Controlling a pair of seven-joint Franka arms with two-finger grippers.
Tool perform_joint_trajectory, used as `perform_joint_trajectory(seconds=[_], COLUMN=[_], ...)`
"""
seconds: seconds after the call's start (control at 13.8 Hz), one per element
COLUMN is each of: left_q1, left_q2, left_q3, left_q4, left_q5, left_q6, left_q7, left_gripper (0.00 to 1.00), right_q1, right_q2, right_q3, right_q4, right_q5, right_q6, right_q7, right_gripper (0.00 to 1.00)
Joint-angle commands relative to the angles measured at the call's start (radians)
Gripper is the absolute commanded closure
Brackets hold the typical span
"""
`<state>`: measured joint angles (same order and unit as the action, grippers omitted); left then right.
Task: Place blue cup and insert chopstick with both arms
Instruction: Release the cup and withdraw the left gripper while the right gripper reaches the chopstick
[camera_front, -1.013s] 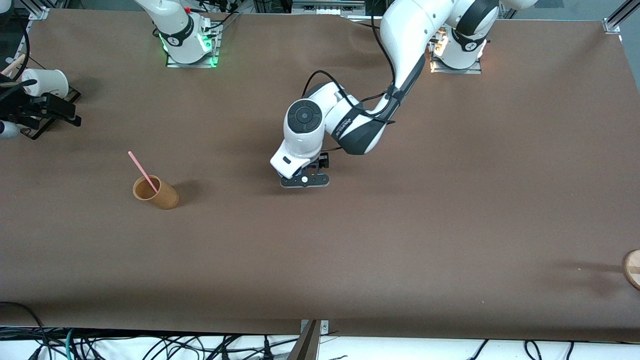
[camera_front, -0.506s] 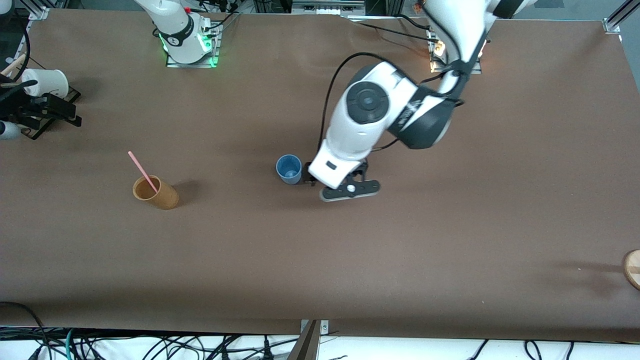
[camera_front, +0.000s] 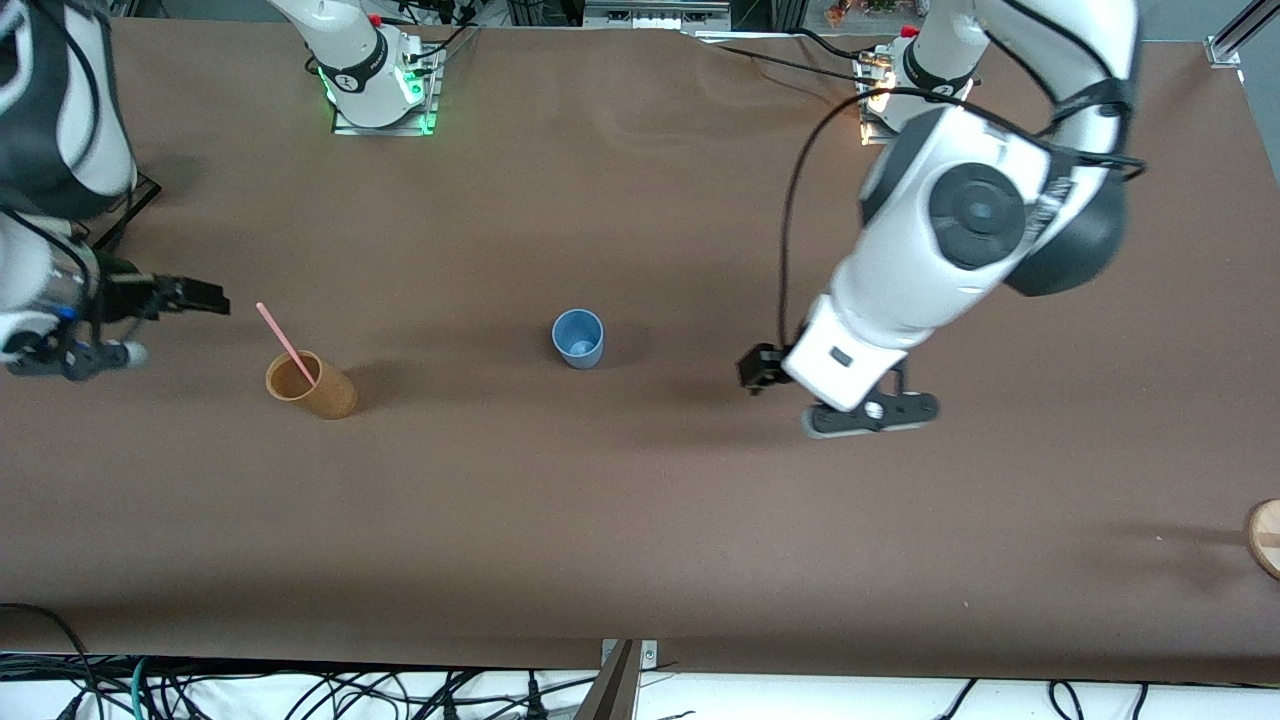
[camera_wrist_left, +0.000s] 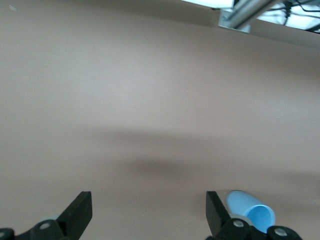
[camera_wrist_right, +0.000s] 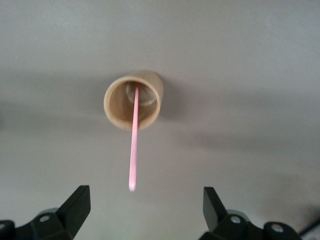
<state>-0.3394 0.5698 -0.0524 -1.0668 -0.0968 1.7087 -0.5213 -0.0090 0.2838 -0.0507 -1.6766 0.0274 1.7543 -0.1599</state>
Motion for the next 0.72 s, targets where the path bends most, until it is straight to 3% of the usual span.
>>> perform_joint_trajectory(seconds=[0.0,0.22,0.36,0.65], left_q1=[0.121,0.241,0.305,0.408], left_q2=[-0.128,-0.172,-0.218,-0.329], left_q3=[-0.027,-0.027,-0.027,-0.020], left_q4=[-0.122,-0.133,-0.171,-0.288], left_q5=[-0.032,-0.031,-0.024,-0.018], left_q6=[-0.056,-0.127,-0.138,-0.152], left_q7=[0.143,0.338,0.404,0.492], left_gripper=[0.00,0.00,0.00,0.00], right_q1=[0.037,0.052,0.052,0.052], right_q2=[0.066,0.068,0.061,0.052], right_q3=[0.005,0.005,0.003,0.003], right_q4=[-0.014,-0.138,-0.193,-0.193], right_q5=[-0.001,-0.014,-0.015,-0.015], right_q6=[0.075,0.195,0.243,0.205], right_q7=[-0.004,-0.061,-0.064,-0.063], right_gripper=[0.04,0.05,0.20,0.34])
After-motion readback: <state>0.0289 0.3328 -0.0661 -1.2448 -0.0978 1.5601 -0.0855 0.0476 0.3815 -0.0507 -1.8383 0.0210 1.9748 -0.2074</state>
